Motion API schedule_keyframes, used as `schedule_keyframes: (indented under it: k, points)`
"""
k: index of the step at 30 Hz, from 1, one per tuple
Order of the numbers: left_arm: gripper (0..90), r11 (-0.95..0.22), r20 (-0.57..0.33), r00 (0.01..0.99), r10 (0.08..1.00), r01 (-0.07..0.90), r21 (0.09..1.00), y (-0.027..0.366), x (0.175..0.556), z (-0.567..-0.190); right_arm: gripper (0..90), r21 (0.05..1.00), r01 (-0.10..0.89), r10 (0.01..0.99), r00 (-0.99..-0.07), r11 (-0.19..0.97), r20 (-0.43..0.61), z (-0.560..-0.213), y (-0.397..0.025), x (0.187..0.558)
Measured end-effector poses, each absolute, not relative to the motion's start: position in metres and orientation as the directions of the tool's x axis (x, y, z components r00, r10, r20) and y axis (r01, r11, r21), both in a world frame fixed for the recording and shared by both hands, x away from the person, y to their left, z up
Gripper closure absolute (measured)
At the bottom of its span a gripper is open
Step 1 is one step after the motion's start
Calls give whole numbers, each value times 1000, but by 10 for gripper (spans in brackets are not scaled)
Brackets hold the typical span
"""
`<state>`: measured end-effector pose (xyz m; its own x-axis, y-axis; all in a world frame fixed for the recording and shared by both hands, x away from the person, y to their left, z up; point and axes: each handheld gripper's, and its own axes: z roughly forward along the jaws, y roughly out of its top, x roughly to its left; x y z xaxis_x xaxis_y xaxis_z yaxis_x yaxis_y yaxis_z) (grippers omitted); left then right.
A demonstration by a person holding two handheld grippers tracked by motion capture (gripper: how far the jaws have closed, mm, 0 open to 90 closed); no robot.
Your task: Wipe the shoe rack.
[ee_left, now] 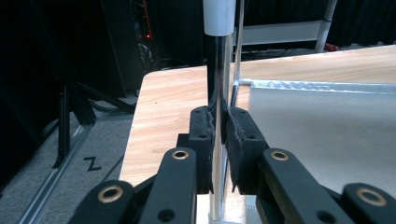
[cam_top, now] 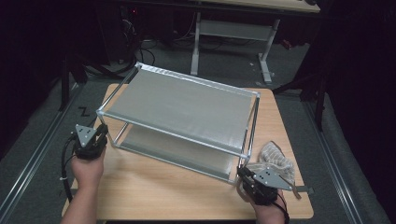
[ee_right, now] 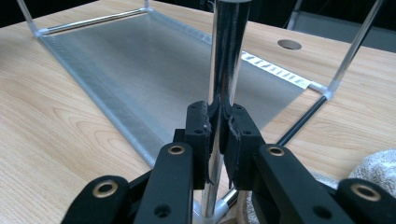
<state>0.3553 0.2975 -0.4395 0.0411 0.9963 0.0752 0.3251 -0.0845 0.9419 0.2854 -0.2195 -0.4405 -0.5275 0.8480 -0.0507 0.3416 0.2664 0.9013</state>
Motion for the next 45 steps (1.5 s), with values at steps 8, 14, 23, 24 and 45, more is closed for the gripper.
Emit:
schedule_keyframes:
  k: [8, 14, 23, 24, 45]
  points:
    - [804, -84, 80, 26, 996, 318, 944, 300, 341, -441, 802, 896, 358, 851, -524, 262, -40, -439, -220, 297]
    - [804, -83, 79, 26, 997, 313, 946, 301, 333, -442, 802, 890, 367, 853, -520, 271, -46, -438, -221, 312]
    - [805, -75, 69, 28, 997, 295, 953, 296, 326, -444, 802, 887, 378, 867, -495, 265, -48, -437, -225, 336]
    - [805, -79, 73, 30, 997, 295, 952, 295, 326, -444, 802, 885, 383, 871, -489, 264, -49, -437, -225, 339]
    - [807, -73, 58, 62, 996, 272, 960, 269, 330, -447, 801, 870, 428, 913, -404, 246, -60, -433, -245, 387]
